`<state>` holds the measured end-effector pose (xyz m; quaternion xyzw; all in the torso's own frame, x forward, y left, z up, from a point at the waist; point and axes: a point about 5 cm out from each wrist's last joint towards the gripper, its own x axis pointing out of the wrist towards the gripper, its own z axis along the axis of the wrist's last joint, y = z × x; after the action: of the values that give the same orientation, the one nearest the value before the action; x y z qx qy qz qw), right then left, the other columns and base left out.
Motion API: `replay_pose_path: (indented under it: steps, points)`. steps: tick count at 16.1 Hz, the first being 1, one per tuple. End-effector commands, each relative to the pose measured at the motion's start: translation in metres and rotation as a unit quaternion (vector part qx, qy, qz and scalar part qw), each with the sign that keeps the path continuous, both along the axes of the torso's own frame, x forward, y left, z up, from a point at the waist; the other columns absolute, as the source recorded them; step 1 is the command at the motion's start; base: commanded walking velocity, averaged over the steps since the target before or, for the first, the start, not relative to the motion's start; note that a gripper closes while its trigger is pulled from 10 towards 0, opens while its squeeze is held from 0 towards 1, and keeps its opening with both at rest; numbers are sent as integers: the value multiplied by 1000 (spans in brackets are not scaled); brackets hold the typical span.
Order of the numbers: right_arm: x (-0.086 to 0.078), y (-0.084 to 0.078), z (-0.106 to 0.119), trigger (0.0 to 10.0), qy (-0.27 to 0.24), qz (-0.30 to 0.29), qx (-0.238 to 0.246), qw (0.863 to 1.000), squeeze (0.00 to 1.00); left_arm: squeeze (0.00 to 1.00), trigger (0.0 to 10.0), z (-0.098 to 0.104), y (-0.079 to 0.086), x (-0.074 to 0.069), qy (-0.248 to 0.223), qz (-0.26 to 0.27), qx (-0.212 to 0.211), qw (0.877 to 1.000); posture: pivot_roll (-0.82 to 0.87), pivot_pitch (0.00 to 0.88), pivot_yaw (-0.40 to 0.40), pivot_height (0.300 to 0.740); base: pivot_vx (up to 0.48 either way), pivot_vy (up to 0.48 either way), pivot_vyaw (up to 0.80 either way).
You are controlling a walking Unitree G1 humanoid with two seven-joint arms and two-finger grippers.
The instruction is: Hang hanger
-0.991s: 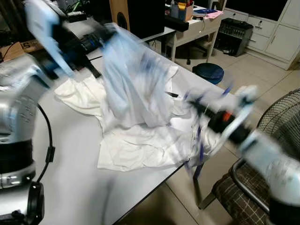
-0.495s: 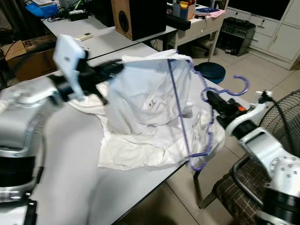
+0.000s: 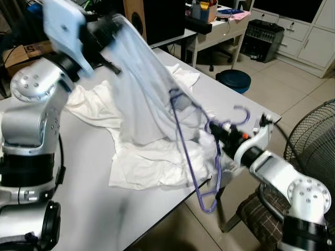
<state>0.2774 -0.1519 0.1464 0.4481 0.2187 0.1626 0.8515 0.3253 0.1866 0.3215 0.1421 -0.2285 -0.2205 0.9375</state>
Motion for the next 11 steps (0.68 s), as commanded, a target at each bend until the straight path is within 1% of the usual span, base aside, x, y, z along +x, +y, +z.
replay_pose_path:
  steps: [1,2,3,4,5,6,7,8,9,10,11]
  points:
    - [-4,5,2,10000,-1,17,1,1000,0,0,0,8,6,1,-25,30,9,999,17,0,37,740,0,0,0]
    - [-6,5,3,10000,-1,18,6,1000,0,0,0,9,6,1,-26,28,11,999,14,0,40,740,0,0,0]
    - [-6,2,3,10000,5,2,17,1000,0,0,0,8,3,2,-25,12,13,1000,12,0,43,740,0,0,0]
    - [-5,1,3,10000,7,-4,21,1000,0,0,0,7,2,2,-23,7,15,1000,12,0,43,740,0,0,0]
    - [-3,-3,5,10000,9,-26,36,999,0,0,0,6,2,2,-28,6,25,999,11,0,47,740,0,0,0]
    - [-1,-5,9,10000,5,-40,50,998,0,0,0,5,4,2,-34,17,40,998,12,0,47,740,0,0,0]
    - [1,-6,16,10000,-4,-48,71,996,0,0,0,3,8,1,-31,28,45,998,12,0,47,740,0,0,0]
    - [4,-9,23,10000,-17,-63,82,994,0,0,0,-4,10,1,-4,12,58,998,13,0,46,740,0,0,0]
    - [10,-12,29,10000,-24,-88,98,991,0,0,0,-24,6,-3,64,-41,94,993,14,0,46,740,0,0,0]
    - [20,-18,33,10000,-32,-122,109,986,0,0,0,-47,1,-11,115,-80,133,981,15,0,46,740,0,0,0]
    - [26,-21,35,10000,-34,-141,123,982,0,0,0,-58,-3,-15,134,-101,154,974,15,0,46,740,0,0,0]
